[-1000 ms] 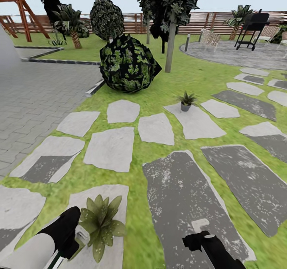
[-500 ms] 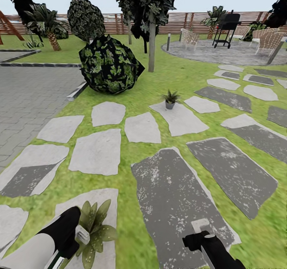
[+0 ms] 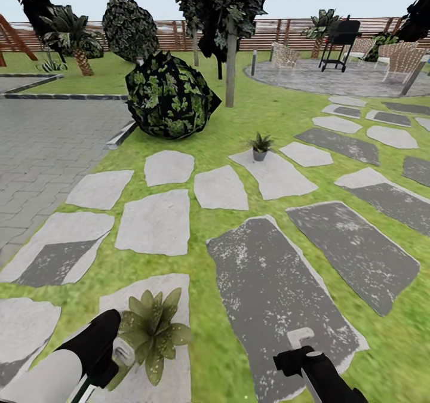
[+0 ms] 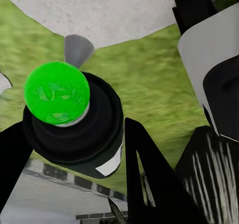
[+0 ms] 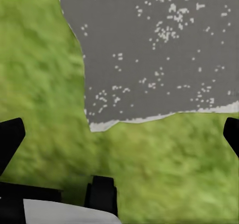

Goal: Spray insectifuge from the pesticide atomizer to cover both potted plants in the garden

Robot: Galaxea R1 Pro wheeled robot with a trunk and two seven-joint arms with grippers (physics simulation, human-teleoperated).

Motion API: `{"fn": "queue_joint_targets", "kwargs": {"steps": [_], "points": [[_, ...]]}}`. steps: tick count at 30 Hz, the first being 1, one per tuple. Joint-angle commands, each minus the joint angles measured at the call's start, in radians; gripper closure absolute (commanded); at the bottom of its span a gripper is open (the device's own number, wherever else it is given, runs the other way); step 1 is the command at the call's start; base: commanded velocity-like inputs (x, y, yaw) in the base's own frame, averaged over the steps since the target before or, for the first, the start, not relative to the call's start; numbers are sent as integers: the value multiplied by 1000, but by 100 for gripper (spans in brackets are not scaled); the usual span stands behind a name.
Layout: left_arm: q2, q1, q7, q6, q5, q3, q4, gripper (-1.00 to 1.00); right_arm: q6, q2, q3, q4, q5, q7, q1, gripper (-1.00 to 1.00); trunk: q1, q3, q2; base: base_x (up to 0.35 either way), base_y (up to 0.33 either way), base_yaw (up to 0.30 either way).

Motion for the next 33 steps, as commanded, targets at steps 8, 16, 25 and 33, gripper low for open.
{"fn": "queue_joint_targets", "kwargs": {"steps": [8,16,25,33], "points": [[1,0,-10,1,-10,-7,-2,100,6,-1,2,-3,8,5,0,-100,0,-1,0,26,317,-53],[1,0,-10,1,-10,-9,-2,100,6,-1,1,-2,8,5,0,-100,0,-1,0,8,35,-290],[1,0,-9,1,-10,-9,-2,100,6,-1,1,-2,8,5,0,-100,0,-1,0,0,0,-300],[1,0,-10,1,-10,-9,-2,100,6,-1,2,-2,8,5,0,-100,0,-1,0,-43,43,-130]]}}
